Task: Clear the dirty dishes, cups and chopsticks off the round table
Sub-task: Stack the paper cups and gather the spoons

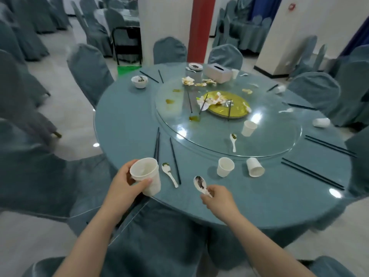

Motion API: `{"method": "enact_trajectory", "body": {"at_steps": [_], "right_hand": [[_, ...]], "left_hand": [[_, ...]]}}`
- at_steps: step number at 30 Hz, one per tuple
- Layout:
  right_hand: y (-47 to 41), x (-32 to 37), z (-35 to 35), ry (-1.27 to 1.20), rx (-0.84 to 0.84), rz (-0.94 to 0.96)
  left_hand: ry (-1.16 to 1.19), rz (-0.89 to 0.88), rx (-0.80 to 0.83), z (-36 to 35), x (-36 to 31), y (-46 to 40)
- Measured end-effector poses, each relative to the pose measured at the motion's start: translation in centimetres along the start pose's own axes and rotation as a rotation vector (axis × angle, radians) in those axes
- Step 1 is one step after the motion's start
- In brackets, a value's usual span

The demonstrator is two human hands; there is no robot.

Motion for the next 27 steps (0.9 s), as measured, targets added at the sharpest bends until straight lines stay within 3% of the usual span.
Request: {"method": "enact_trajectory", "body": {"at_steps": [10, 21, 27], "right_hand": [[-6.2, 1.1, -6.8, 0.075, 0.096, -0.01], [-16.3, 5.3, -14.9, 0.328, 0.241, 0.211], [-16.9, 6.1, -17.0, 0.436, 0.286, 0.299]], "left_hand": [[-0.073, 0.066, -0.137, 3.1, 2.5, -1.7], [-0.058, 0.149, -0.49, 1.5, 5.1, -3.0], [-0.031, 0.211, -0.533, 0.0, 5.6, -1.3]]}}
Point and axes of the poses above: each hand's wrist, its own y-axis away from the middle knuckle, its own z-axis out of the back of the hand, x = y × z, the point moved 8 cm from there along -y, towards the middle knuckle, and after that the axes turned 7 degrees about -x, right-handed, at the moved point
